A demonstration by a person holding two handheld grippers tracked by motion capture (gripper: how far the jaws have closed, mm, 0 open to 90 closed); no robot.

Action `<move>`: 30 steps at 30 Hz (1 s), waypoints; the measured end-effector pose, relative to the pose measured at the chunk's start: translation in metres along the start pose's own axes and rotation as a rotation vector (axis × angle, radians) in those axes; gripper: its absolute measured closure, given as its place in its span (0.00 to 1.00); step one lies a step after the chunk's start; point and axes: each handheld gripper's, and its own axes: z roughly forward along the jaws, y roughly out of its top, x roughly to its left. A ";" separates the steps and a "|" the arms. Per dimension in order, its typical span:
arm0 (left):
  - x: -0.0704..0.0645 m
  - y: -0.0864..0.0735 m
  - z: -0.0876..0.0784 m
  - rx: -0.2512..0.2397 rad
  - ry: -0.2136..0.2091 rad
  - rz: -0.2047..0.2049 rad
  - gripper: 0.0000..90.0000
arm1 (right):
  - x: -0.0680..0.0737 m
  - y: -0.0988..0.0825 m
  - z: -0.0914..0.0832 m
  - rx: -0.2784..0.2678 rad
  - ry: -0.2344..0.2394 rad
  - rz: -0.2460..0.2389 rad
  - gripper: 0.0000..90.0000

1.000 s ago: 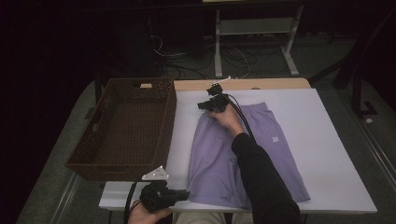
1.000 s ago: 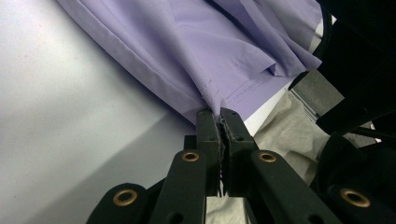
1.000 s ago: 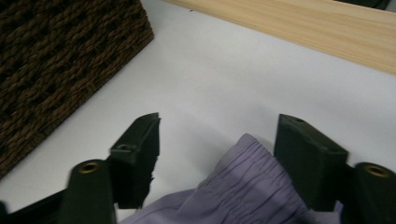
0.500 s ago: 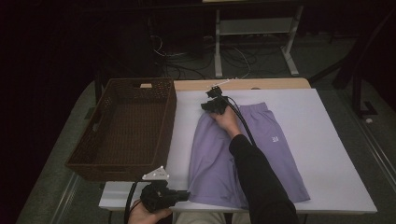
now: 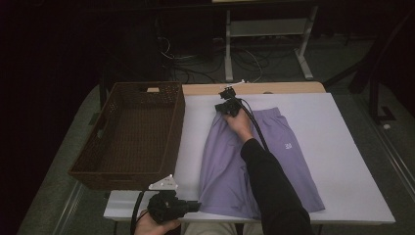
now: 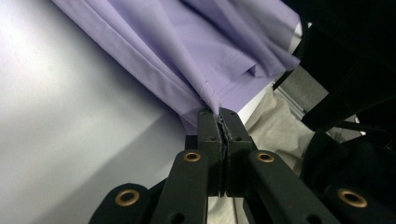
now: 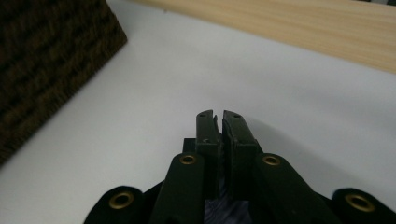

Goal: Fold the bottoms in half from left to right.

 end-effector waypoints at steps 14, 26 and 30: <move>-0.012 0.008 -0.022 -0.107 0.013 0.081 0.99 | -0.001 0.025 -0.021 -0.033 0.034 0.000 0.95; -0.023 0.013 -0.026 -0.176 -0.043 0.116 0.99 | 0.000 0.036 -0.035 -0.055 0.077 -0.004 0.95; -0.029 0.019 -0.022 -0.189 -0.077 0.144 0.99 | -0.004 0.032 -0.040 -0.057 0.088 0.002 0.95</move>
